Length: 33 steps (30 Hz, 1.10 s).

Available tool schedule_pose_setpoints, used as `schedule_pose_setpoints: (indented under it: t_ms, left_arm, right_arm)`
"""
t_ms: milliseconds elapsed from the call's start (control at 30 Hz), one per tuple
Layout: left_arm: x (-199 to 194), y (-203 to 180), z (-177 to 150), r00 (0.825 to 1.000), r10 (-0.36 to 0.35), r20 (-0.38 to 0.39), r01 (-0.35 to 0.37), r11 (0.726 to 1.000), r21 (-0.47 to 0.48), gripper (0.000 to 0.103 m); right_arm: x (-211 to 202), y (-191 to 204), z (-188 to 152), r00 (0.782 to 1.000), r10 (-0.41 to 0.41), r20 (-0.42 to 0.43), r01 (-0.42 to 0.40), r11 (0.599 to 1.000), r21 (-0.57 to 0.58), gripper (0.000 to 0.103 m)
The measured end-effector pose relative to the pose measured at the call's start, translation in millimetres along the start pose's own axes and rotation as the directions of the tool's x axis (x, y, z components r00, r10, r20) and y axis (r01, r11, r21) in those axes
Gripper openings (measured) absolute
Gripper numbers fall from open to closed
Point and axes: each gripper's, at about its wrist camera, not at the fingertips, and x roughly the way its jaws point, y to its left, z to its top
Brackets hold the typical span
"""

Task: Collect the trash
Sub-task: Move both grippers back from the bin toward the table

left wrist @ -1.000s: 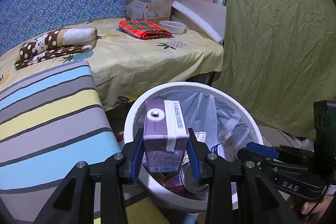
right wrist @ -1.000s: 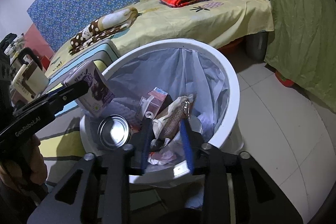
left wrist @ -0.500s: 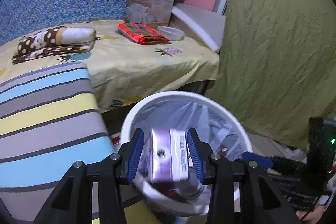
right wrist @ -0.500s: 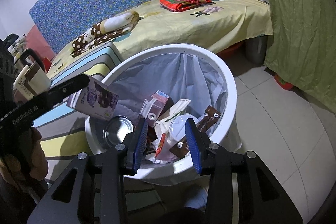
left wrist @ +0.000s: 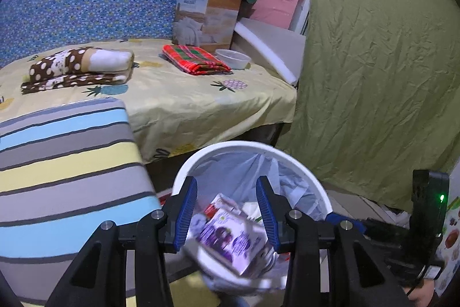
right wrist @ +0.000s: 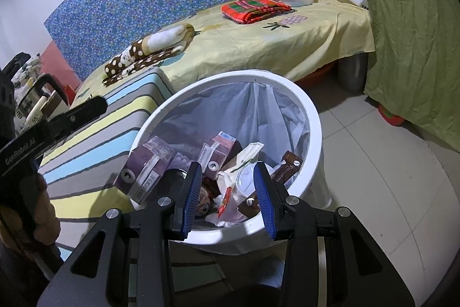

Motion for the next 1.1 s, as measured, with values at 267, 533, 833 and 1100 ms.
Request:
schedule_pose_setpoints:
  t_ms: [267, 533, 833, 1100]
  left_arm:
    - [-24, 9, -16, 0.998, 0.061, -0.007, -0.061, 0.998, 0.007, 0.043]
    - [-53, 7, -36, 0.994, 0.106, -0.003, -0.106, 0.994, 0.018, 0.043]
    - [-97, 6, -63, 0.986, 0.165, 0.019, -0.165, 0.986, 0.001, 0.043]
    - [-135, 0, -83, 0.972, 0.23, 0.042, -0.23, 0.973, -0.006, 0.043]
  right_arm:
    - [-6, 18, -1, 0.999, 0.035, 0.015, -0.035, 0.998, -0.046, 0.04]
    - [-21, 41, -10, 0.998, 0.06, 0.032, -0.056, 0.992, -0.114, 0.04]
    - [-40, 67, -24, 0.994, 0.097, 0.044, -0.087, 0.979, -0.184, 0.042]
    - [-58, 83, -39, 0.992, 0.115, 0.056, -0.098, 0.965, -0.243, 0.043]
